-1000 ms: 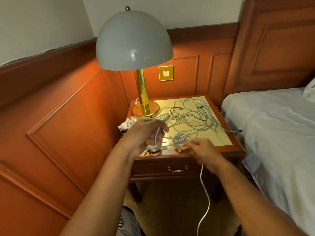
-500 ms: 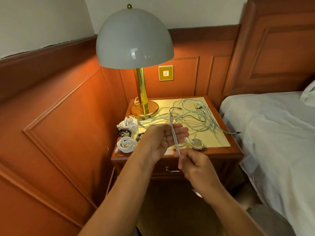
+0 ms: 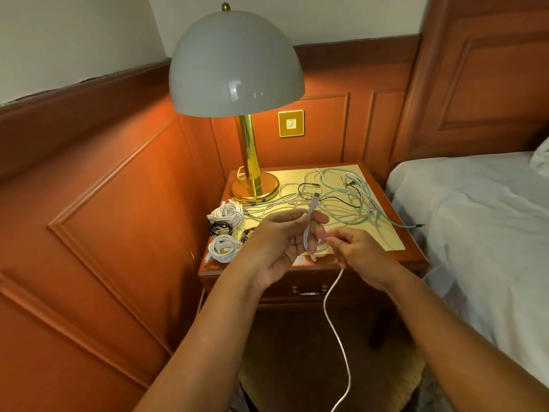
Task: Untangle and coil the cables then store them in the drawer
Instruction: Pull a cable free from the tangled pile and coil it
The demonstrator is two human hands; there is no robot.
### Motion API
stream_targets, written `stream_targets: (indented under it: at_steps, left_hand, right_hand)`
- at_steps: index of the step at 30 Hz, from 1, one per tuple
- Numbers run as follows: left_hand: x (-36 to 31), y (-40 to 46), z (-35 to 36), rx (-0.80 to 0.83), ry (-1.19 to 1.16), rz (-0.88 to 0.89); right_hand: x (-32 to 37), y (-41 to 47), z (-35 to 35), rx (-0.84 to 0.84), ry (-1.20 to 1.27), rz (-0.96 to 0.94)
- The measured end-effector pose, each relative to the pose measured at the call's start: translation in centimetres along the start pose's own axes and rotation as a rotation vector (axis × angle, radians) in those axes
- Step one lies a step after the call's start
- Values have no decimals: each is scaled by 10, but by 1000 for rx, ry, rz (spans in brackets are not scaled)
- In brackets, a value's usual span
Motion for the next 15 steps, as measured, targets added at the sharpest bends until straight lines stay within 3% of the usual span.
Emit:
stream_targets:
  at_steps: [4, 6, 10, 13, 15]
  left_hand:
    - [15, -3, 7, 98, 280, -58]
    - [22, 1, 1, 71, 410, -81]
    - [35, 7, -17, -53, 448, -154]
    - [38, 14, -28, -179, 277, -116]
    - [41, 16, -29, -249, 94, -125]
  right_hand:
    - [58, 11, -39, -310, -541, -182]
    - [78, 8, -44, -349, -628, -222]
    - [98, -21, -29, -252, -564, -287]
    - [75, -50, 0, -125, -508, -233]
    - [44, -62, 21, -48, -335, -167]
Point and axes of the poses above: each hand's wrist, its own y-axis towards the middle knuckle, its own z-axis out of the palm, x = y × z, the point moved 9 cm from there along y, towards the middle knuckle, and after that the axes turned 8 degrees about z, right-handed, at the moved point
